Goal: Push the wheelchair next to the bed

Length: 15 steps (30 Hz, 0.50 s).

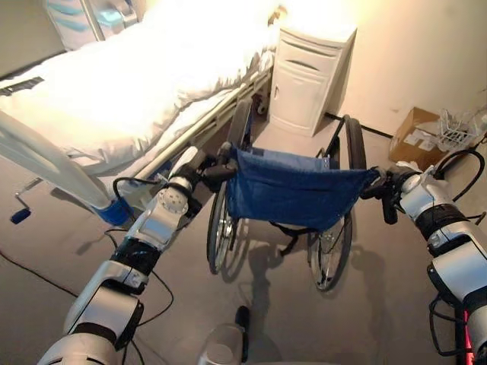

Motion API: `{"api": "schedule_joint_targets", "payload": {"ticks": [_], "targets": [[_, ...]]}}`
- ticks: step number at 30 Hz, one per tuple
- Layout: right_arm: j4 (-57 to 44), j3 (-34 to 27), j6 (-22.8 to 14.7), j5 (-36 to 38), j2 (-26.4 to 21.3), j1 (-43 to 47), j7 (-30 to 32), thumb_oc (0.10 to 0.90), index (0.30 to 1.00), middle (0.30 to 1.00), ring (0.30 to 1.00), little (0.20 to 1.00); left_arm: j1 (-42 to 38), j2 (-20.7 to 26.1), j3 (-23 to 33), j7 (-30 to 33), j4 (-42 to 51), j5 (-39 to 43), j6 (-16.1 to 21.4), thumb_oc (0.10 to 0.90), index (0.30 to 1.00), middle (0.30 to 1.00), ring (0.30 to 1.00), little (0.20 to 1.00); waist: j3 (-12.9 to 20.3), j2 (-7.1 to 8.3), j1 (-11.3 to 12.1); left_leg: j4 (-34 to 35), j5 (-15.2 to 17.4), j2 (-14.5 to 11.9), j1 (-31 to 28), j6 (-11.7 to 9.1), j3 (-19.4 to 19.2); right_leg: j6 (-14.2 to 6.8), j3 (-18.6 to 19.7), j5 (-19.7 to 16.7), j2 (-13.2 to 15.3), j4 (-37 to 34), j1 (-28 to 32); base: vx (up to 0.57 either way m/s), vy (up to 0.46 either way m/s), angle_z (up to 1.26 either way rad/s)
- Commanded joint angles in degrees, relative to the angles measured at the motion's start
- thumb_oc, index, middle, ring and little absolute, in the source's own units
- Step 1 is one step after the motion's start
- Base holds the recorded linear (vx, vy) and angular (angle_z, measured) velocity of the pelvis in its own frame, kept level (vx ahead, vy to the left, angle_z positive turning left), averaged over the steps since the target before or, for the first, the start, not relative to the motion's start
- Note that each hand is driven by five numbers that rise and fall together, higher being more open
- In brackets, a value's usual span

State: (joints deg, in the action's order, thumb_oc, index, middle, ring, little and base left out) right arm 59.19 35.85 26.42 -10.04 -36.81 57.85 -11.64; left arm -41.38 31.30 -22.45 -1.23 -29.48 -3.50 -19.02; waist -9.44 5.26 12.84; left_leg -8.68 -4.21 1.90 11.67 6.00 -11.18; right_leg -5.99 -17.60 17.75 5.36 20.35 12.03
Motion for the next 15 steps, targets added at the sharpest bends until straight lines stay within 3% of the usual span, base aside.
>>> {"api": "schedule_joint_targets", "payload": {"ticks": [1,2,3,5,7,9,10,11,13,15], "targets": [[-12.72,6.60,-17.27,-1.80,10.24,1.88,-0.43,0.400,0.300,0.300,0.300,0.300,2.72,-3.92,-9.87,-2.71,-7.47,-8.23,-2.80,0.400,0.300,0.300,0.300,0.300,-4.72,-2.09,1.95,3.40,0.54,1.14,-0.54,-2.42,0.88,-4.59,2.56,-20.19,-2.13,10.34,-3.06,0.34,0.056,0.28],[-13.15,6.39,-16.16,-1.43,10.15,1.52,-0.58,0.400,0.300,0.300,0.300,0.300,1.56,-4.29,-10.43,-3.00,-8.03,-9.22,-2.66,0.400,0.300,0.300,0.300,0.300,-4.63,-1.95,1.08,3.35,1.10,1.53,-1.72,-2.44,1.99,-4.79,3.25,-21.82,-1.41,10.44,-4.88,0.45,-0.014,0.46],[-13.10,6.21,-14.21,-0.87,10.37,1.87,-1.11,0.400,0.300,0.300,0.300,0.300,-0.14,-4.55,-10.79,-3.15,-8.97,-9.88,-2.95,0.400,0.300,0.300,0.300,0.300,-4.93,-2.38,-0.67,3.36,1.91,1.27,-4.55,-2.92,3.57,-4.02,2.59,-21.82,1.29,8.85,-9.35,0.46,-0.064,0.29],[-12.58,5.75,-13.37,-0.65,10.69,2.54,-1.57,0.400,0.300,0.300,0.300,0.300,-1.90,-4.61,-10.70,-2.43,-10.12,-9.48,-3.50,0.400,0.300,0.300,0.300,0.300,-5.58,-4.21,-2.67,4.03,2.78,-0.68,-8.48,-3.50,5.37,-2.99,2.03,-23.59,3.88,6.99,-16.62,0.35,-0.104,-0.12],[-13.62,5.02,-10.83,0.62,10.43,2.61,-1.64,0.400,0.300,0.300,0.300,0.300,-4.06,-4.22,-10.25,-0.30,-11.79,-7.42,-4.31,0.400,0.300,0.300,0.300,0.300,-8.13,-3.69,-5.84,2.53,7.74,-0.04,-13.10,-3.10,8.01,-3.69,3.14,-30.05,10.04,0.82,-25.09,0.41,-0.227,0.02],[-14.67,4.47,-7.96,1.81,10.01,2.81,-1.62,0.400,0.300,0.300,0.300,0.300,-5.77,-3.64,-10.36,0.33,-13.43,-6.49,-2.97,0.400,0.300,0.300,0.300,0.300,-9.24,-1.95,-7.19,-0.01,10.95,0.70,-14.48,-3.69,9.94,-4.33,4.26,-31.19,12.35,-10.92,-27.68,0.48,-0.357,0.53],[-15.39,4.03,-5.87,2.36,9.91,3.21,-1.62,0.400,0.300,0.300,0.300,0.300,-6.69,-3.81,-10.31,0.98,-14.91,-6.52,-1.93,0.400,0.300,0.300,0.300,0.300,-9.83,-2.32,-8.12,-1.17,12.57,-0.20,-15.51,-4.33,11.31,-4.71,3.83,-30.86,11.33,-19.76,-27.80,0.46,-0.353,0.84],[-16.16,3.50,-3.63,3.00,10.13,3.93,-0.85,0.400,0.300,0.300,0.300,0.300,-7.48,-4.37,-10.11,3.02,-16.25,-5.11,-1.31,0.400,0.300,0.300,0.300,0.300,-10.60,-2.66,-8.74,-2.15,13.90,-0.90,-16.04,-4.65,12.23,-4.76,4.06,-30.87,10.80,-22.14,-27.80,0.37,-0.255,0.92],[-17.13,3.44,-1.25,3.94,10.43,4.23,-0.34,0.400,0.300,0.300,0.300,0.300,-7.37,-5.06,-9.09,4.43,-17.16,-5.36,-0.74,0.400,0.300,0.300,0.300,0.300,-10.72,-1.80,-9.00,-3.90,14.87,-0.83,-15.41,-4.76,11.10,-4.20,3.86,-29.77,11.10,-19.77,-26.82,0.27,-0.137,0.87],[-16.71,4.04,2.51,7.43,11.97,4.57,-0.39,0.400,0.300,0.300,0.300,0.300,-6.92,-5.62,-7.72,6.41,-19.71,-2.72,1.15,0.400,0.300,0.300,0.300,0.300,-9.63,-0.23,-9.17,-6.60,15.44,-1.87,-14.65,-6.55,7.90,-3.54,2.64,-28.29,10.71,-16.40,-23.16,0.38,-0.101,1.02]]}}
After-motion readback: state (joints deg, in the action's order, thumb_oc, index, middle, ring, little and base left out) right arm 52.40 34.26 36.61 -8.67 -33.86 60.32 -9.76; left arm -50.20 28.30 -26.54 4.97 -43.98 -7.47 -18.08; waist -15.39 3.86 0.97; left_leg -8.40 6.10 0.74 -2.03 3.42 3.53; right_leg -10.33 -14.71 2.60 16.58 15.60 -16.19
